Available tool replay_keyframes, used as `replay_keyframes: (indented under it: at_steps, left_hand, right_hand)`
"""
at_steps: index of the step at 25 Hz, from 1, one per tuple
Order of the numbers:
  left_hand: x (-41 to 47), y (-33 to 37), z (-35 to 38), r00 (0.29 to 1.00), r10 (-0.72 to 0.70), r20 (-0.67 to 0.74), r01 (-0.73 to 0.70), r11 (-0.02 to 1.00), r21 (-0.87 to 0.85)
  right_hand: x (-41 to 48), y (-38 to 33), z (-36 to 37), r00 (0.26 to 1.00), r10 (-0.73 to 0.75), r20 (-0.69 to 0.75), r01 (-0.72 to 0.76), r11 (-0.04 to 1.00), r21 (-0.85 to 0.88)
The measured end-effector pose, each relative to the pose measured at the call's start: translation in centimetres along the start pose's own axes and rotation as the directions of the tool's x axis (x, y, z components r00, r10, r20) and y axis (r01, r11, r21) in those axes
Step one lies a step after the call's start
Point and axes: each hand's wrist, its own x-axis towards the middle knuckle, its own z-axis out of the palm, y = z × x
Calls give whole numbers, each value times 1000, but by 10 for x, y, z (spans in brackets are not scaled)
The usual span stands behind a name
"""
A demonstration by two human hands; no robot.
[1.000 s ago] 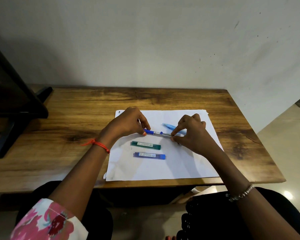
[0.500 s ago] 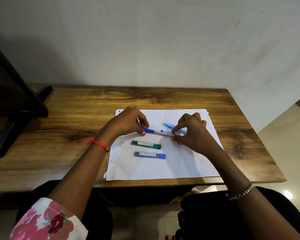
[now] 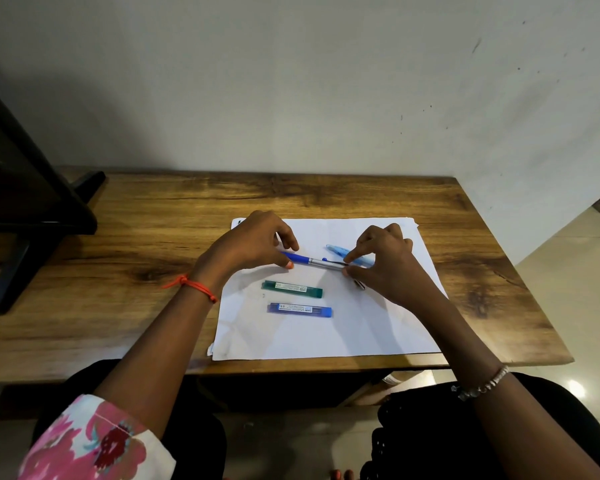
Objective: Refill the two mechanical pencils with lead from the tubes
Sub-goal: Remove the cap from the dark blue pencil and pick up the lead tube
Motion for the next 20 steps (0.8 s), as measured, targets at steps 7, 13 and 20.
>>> replay_keyframes:
  at_steps: [7,13,20]
  left_hand:
    - [-6,14,-4,982,185,-45,-188,979,-84]
    - [-9,15,-4,980,193,38,-188,976,-112]
    - [-8,13,-2,981,166,105,-151,980,-132]
  right_hand:
    - [-10,-14,-2,989,-147,22,144,986,87]
    - [-11,-20,8,968,-220,122,220,975,13]
    - [-12,-25,9,960,-229,162,236,972,-21]
